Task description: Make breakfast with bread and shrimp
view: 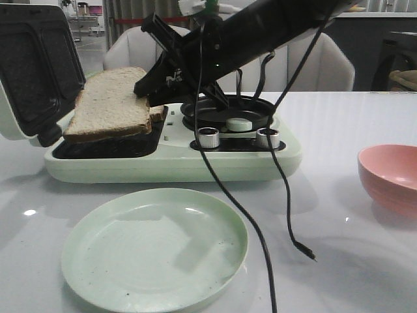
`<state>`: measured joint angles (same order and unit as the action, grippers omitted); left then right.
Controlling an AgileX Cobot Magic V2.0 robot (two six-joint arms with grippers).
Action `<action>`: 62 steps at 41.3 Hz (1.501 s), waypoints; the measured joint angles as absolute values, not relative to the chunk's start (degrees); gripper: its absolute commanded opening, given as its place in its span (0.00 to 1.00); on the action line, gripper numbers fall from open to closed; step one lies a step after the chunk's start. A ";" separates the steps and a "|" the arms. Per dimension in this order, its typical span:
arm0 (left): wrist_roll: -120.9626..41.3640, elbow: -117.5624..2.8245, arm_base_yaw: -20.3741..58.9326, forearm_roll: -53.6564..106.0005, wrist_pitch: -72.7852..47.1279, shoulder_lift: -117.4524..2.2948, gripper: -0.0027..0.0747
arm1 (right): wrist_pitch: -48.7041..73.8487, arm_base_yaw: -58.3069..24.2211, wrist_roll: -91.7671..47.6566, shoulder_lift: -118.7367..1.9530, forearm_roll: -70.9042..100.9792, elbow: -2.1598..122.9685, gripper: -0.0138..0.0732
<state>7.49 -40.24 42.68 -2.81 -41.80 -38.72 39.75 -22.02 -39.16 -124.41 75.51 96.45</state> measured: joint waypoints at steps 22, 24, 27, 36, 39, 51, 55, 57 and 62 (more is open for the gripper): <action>7.49 -40.24 42.68 -2.81 -41.80 -38.83 0.77 | 36.78 -21.29 -39.16 -121.55 67.57 96.66 0.80; 7.49 -40.24 42.68 -2.81 -41.80 -38.83 0.77 | 37.36 -21.29 -39.16 -119.41 63.81 96.66 0.80; 7.49 -40.24 42.68 -2.81 -41.80 -38.83 0.77 | 38.72 -21.43 -39.16 -115.26 58.54 96.66 0.80; 7.49 -40.24 42.68 -2.81 -41.80 -38.83 0.77 | 38.43 -25.03 -33.08 -100.37 42.67 92.07 0.80; 7.49 -40.24 42.68 -2.81 -41.80 -38.83 0.77 | 35.99 -27.37 -32.43 -94.54 39.86 87.55 0.80; 7.49 -40.24 42.68 -2.81 -41.80 -38.83 0.77 | 33.62 -30.51 -30.07 -74.18 36.17 64.99 0.80; 7.49 -40.24 42.68 -2.81 -41.80 -38.83 0.77 | 33.62 -30.51 -25.22 -68.36 31.63 58.17 0.80; 7.49 -40.24 42.68 -2.81 -41.80 -38.83 0.77 | 33.90 -30.51 -22.00 -66.29 28.19 55.87 0.80; 7.49 -40.24 42.68 -2.81 -41.80 -38.83 0.77 | 37.43 -30.04 -9.83 -61.61 15.64 51.07 0.80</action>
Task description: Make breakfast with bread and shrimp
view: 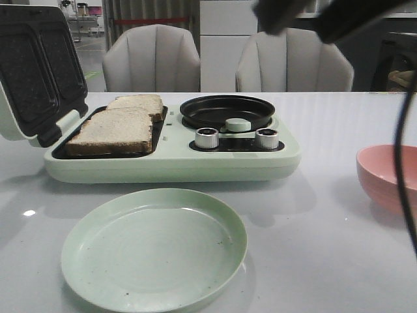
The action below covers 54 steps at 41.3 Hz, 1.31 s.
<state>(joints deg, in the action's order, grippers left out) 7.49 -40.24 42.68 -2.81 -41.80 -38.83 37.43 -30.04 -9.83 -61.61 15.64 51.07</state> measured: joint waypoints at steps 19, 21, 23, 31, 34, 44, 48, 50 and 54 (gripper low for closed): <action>7.49 -40.12 42.68 -3.25 -41.80 -38.83 0.77 | 45.01 -29.93 6.42 -43.85 -5.85 47.00 0.80; 7.49 -40.00 42.68 -3.39 -41.65 -38.83 0.77 | 44.41 -29.93 6.42 -41.60 -5.85 46.08 0.80; 7.49 -39.86 42.68 -3.50 -41.54 -38.83 0.77 | 44.11 -29.93 6.42 -39.52 -5.85 45.04 0.80; 7.40 -38.98 42.68 -4.52 -39.90 -38.83 0.77 | 44.11 -29.93 6.42 -35.66 -4.34 42.48 0.80; 7.40 -38.74 42.68 -4.89 -39.64 -38.91 0.77 | 44.11 -29.93 6.42 -35.50 -4.09 42.39 0.80; 7.40 -40.79 42.68 -10.48 -46.28 -39.82 0.72 | 44.11 -29.93 6.42 -35.40 -3.97 42.39 0.80; 7.40 -44.93 42.68 -10.98 -51.24 -42.08 0.61 | 44.11 -29.93 6.52 -35.40 -3.97 42.39 0.80; 7.40 -47.23 42.68 -10.98 -53.89 -43.90 0.55 | 44.11 -29.93 6.52 -35.40 -3.97 42.39 0.80; 7.40 -51.17 42.68 -10.74 -59.58 -47.51 0.42 | 44.11 -29.93 6.52 -35.40 -3.97 42.39 0.80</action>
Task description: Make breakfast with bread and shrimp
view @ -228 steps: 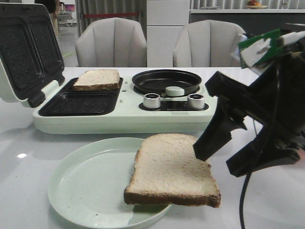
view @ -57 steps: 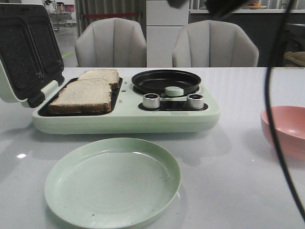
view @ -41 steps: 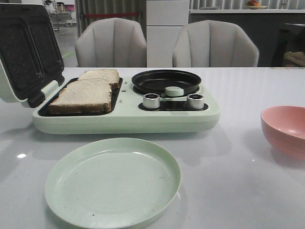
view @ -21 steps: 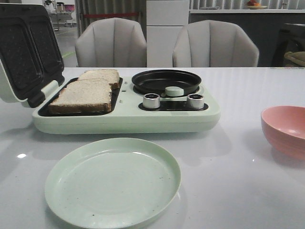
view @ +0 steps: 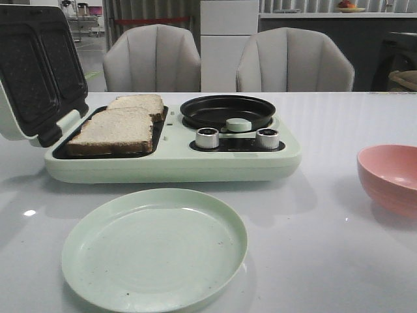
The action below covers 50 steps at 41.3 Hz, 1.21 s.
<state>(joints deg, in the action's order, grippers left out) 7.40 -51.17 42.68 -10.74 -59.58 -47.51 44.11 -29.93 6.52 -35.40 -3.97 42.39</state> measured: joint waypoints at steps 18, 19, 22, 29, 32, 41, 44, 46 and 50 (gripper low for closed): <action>7.62 -54.48 40.42 -9.71 -62.19 -61.17 0.16 | 44.11 -29.93 6.52 -35.40 -3.97 42.39 0.80; 7.62 -54.78 38.99 -9.82 -62.10 -62.02 0.17 | 44.11 -29.93 6.52 -35.40 -3.97 42.39 0.80; 7.62 -55.54 33.93 -9.67 -62.20 -63.85 0.17 | 44.11 -29.93 6.52 -35.40 -3.97 42.39 0.80; 0.92 -55.68 16.34 -2.85 -61.94 -65.05 0.17 | 44.11 -29.93 6.52 -35.40 -3.97 42.39 0.80; -3.62 -55.68 8.69 1.96 -60.89 -65.05 0.17 | 44.11 -29.93 6.52 -35.40 -3.97 42.39 0.80; -11.22 -56.79 -11.81 14.80 -55.22 -66.42 0.17 | 44.11 -29.93 6.52 -35.40 -3.97 42.39 0.80; -13.27 -58.36 -15.86 18.17 -54.24 -68.30 0.17 | 44.11 -29.93 6.52 -35.40 -3.97 42.39 0.80; -14.69 -59.81 -17.55 20.65 -53.65 -69.96 0.17 | 44.11 -29.93 6.52 -35.40 -3.97 42.39 0.80; -16.69 -63.19 -18.59 24.86 -52.09 -73.92 0.17 | 44.11 -29.93 6.52 -35.40 -3.97 42.39 0.80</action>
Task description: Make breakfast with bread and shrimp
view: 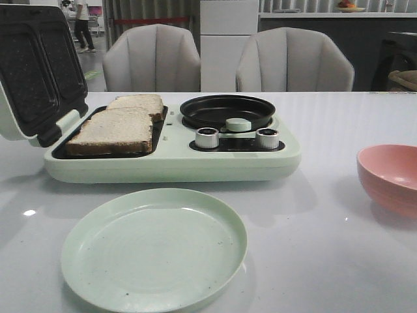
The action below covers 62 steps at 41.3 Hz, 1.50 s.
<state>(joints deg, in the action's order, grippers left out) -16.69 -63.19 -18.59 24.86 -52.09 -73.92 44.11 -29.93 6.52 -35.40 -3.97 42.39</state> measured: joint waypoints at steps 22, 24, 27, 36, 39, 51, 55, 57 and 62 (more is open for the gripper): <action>-17.40 -84.54 -17.96 34.97 -48.92 -97.31 0.17 | 44.11 -29.93 6.52 -35.40 -3.97 42.39 0.80; -17.40 -85.48 -17.64 35.22 -48.81 -98.43 0.17 | 44.11 -29.93 6.52 -35.40 -3.97 42.39 0.80; -17.40 -86.41 -16.65 36.51 -48.67 -100.25 0.17 | 44.11 -29.93 6.52 -35.40 -3.97 42.39 0.80; -18.46 -86.77 -12.93 37.68 -47.60 -101.15 0.17 | 44.11 -29.93 6.52 -35.40 -3.97 42.39 0.80; -18.68 -86.95 -11.58 37.81 -47.60 -101.15 0.17 | 44.11 -29.93 6.52 -35.40 -3.97 42.39 0.80; -22.31 -87.10 -4.28 38.21 -50.34 -97.29 0.17 | 44.11 -29.93 6.52 -35.40 -3.97 42.39 0.80; -23.71 -86.55 -0.86 38.23 -50.93 -93.47 0.17 | 44.11 -29.93 6.52 -35.40 -3.97 42.39 0.80; -24.38 -85.78 0.75 38.23 -51.08 -91.62 0.17 | 44.11 -29.93 6.52 -35.40 -3.97 42.39 0.80; -26.16 -83.32 6.19 38.33 -51.60 -85.95 0.17 | 44.11 -29.93 6.52 -35.40 -3.97 42.39 0.80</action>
<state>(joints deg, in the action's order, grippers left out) -26.16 -83.32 6.19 38.33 -51.60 -85.95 44.11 -29.93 6.52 -35.40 -3.97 42.39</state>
